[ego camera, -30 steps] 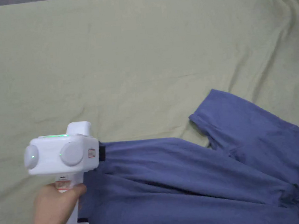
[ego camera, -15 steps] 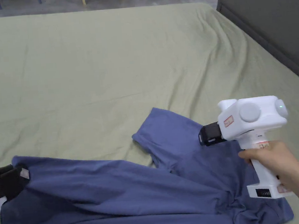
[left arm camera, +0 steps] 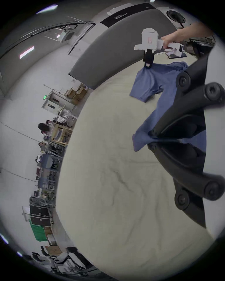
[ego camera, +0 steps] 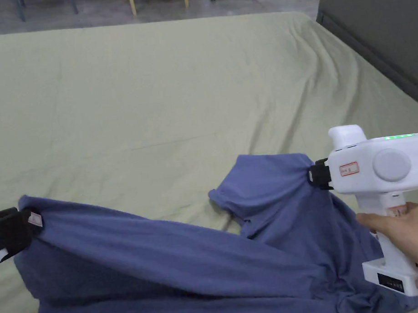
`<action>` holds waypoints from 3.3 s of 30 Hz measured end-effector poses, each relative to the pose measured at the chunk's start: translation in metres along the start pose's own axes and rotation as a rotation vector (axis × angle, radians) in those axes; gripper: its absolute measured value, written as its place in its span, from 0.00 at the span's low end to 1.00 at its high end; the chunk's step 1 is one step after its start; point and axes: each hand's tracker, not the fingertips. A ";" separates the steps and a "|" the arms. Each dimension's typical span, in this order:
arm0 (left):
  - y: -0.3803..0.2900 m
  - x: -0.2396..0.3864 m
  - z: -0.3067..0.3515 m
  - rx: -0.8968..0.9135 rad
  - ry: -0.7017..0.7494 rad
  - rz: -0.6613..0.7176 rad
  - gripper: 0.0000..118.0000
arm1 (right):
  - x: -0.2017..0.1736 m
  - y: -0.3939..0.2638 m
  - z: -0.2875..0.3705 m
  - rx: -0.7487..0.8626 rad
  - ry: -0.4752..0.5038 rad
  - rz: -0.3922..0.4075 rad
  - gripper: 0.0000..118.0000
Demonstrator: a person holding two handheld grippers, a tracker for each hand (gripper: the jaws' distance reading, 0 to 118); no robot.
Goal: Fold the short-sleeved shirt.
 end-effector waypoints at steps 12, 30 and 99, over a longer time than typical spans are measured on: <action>0.110 0.013 0.164 0.418 -0.051 -0.020 0.02 | -0.024 0.076 0.256 0.636 0.079 -0.124 0.05; 0.402 0.064 0.193 0.594 0.058 -0.159 0.02 | -0.088 0.365 0.331 0.894 0.023 -0.069 0.05; -0.144 -0.065 0.020 -0.225 0.239 -0.204 0.02 | -0.011 -0.203 0.094 0.023 -0.007 -0.168 0.05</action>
